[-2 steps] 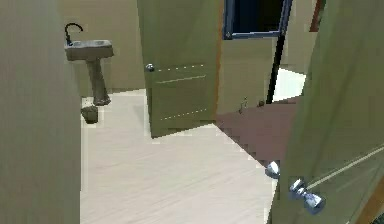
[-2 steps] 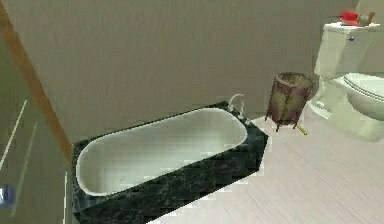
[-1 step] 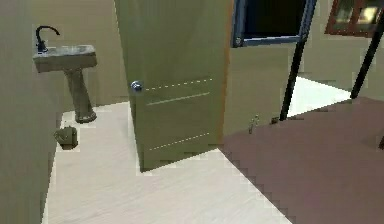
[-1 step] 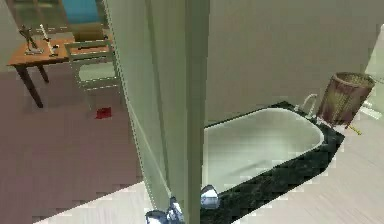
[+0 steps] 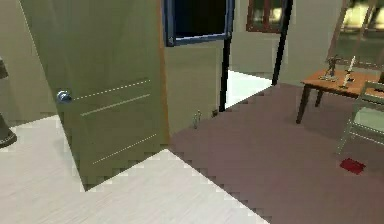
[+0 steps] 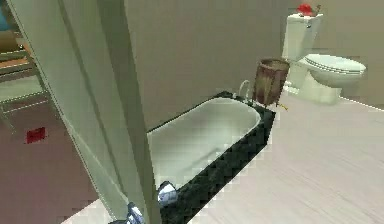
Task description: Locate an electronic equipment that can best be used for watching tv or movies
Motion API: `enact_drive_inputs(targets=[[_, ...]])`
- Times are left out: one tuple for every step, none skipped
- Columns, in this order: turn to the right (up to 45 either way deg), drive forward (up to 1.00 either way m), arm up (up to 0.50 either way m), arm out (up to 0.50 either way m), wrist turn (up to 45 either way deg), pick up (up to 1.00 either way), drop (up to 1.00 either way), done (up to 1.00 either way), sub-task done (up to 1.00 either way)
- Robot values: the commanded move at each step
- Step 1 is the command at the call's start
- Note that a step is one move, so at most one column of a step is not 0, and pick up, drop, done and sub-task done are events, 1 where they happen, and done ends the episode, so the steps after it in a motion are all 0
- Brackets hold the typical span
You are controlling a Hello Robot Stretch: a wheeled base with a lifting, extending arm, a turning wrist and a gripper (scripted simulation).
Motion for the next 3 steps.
enact_drive_inputs(targets=[[0.0, 0.2, 0.0, 0.0, 0.0, 0.0, 0.0, 0.0, 0.0], [18.0, 0.0, 0.0, 0.0, 0.0, 0.0, 0.0, 0.0, 0.0], [0.0, 1.0, 0.0, 0.0, 0.0, 0.0, 0.0, 0.0, 0.0]])
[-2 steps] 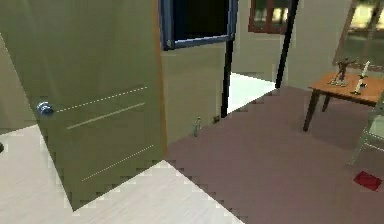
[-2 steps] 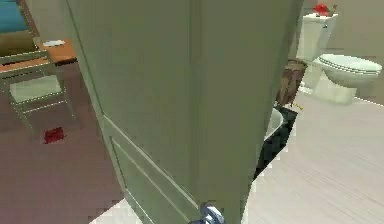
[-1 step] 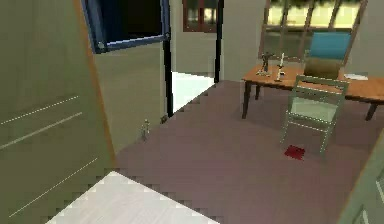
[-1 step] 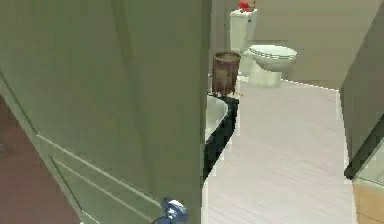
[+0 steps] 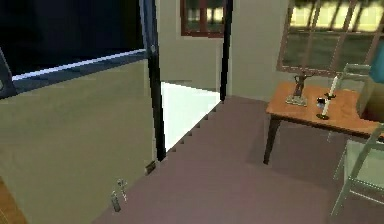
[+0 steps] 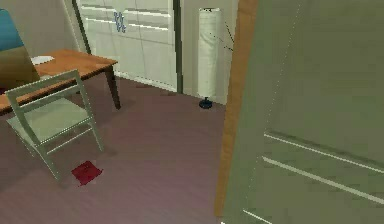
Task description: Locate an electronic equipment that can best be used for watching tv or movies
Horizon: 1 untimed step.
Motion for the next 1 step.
enact_drive_inputs(targets=[[3.0, 0.0, 0.0, 0.0, 0.0, 0.0, 0.0, 0.0, 0.0]])
